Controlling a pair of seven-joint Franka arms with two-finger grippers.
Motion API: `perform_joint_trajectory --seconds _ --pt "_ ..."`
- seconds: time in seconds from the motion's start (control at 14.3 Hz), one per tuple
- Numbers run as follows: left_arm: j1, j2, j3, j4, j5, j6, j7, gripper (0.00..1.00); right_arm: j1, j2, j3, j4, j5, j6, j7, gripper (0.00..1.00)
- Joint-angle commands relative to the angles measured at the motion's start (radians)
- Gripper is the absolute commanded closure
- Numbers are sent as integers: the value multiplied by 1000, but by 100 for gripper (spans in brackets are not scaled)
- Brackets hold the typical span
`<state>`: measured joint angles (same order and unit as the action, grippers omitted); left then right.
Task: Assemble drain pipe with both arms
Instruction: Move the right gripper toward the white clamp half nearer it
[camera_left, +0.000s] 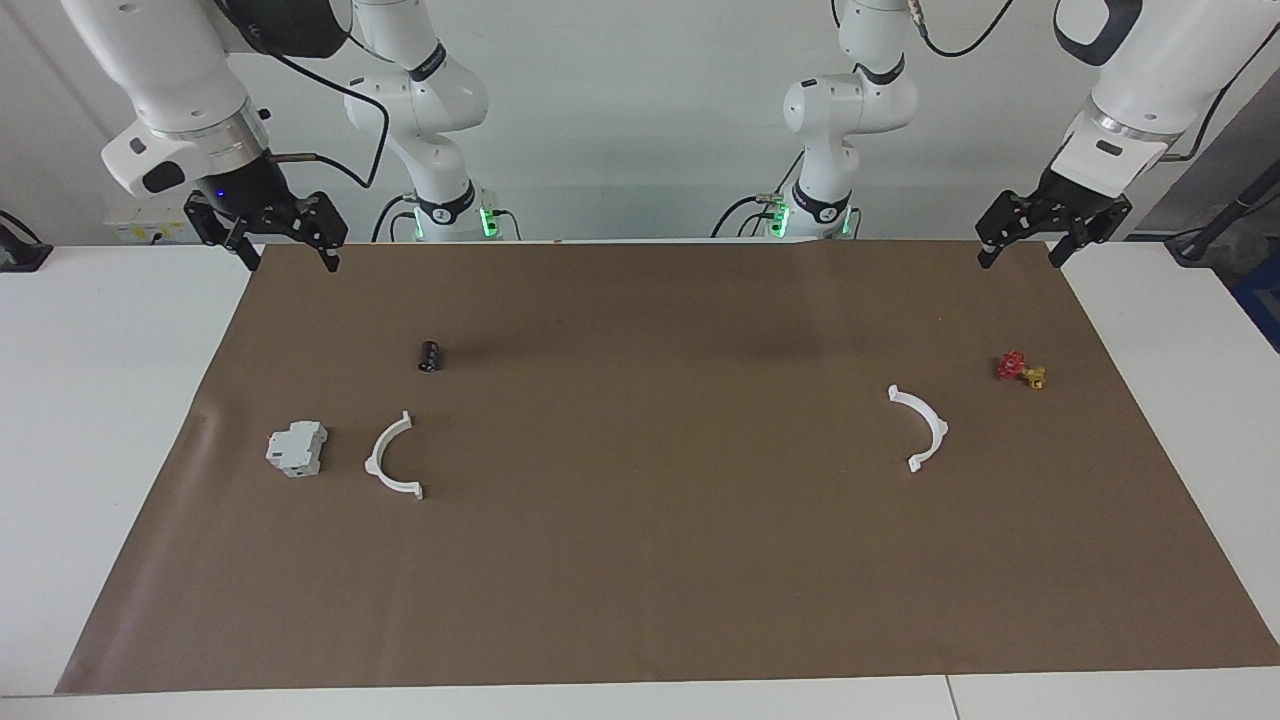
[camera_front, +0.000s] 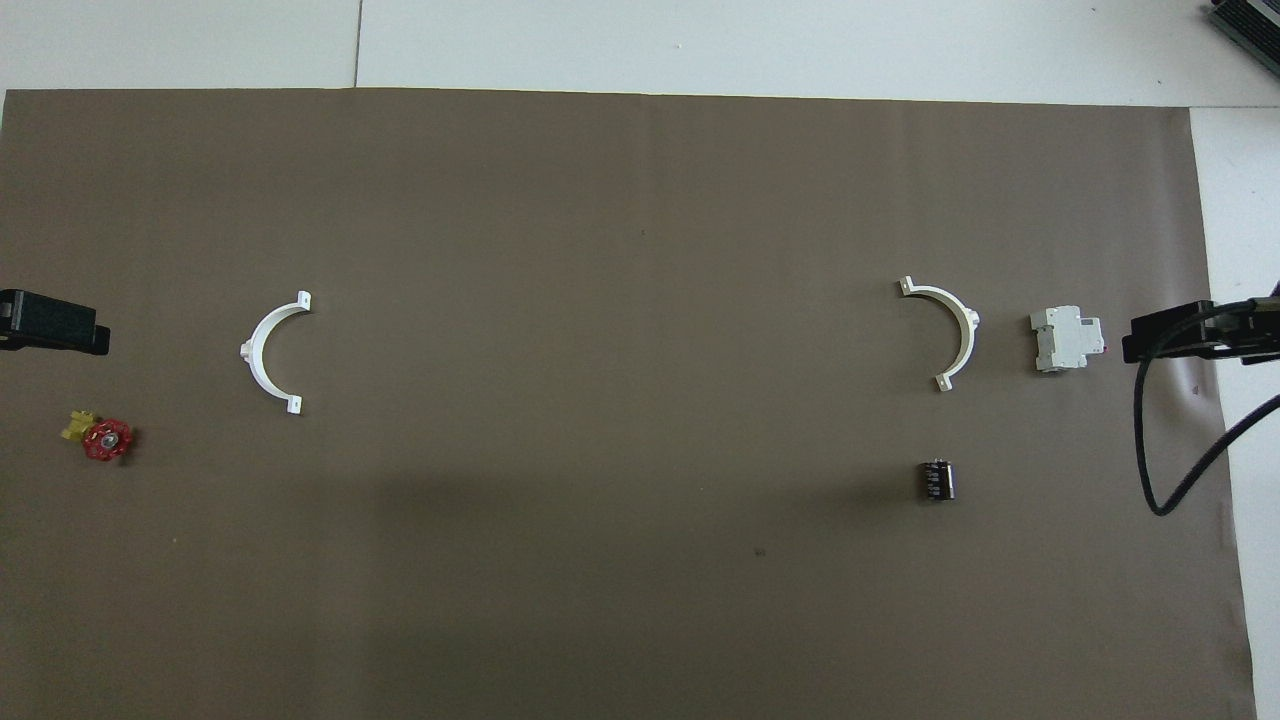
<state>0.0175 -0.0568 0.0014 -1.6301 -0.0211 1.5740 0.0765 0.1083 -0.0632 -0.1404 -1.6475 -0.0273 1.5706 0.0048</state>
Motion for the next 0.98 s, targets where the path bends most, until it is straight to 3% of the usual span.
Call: perform_joint_trajectory --seconds 0.0,0.49,0.7,0.91 --pt "-2 -28 -3 -27 18 -8 -8 0 -9 0 5 0 10 -7 -19 0" --pt "-10 -28 -9 -22 18 -12 -9 0 -13 -9 4 -23 10 9 -32 0" --pt "-7 -29 -9 -24 18 -12 -9 0 -36 8 5 -83 21 136 -95 0" --pt "-8 -29 -9 -24 18 -11 -9 0 -78 110 5 -130 87 291 -242 0"
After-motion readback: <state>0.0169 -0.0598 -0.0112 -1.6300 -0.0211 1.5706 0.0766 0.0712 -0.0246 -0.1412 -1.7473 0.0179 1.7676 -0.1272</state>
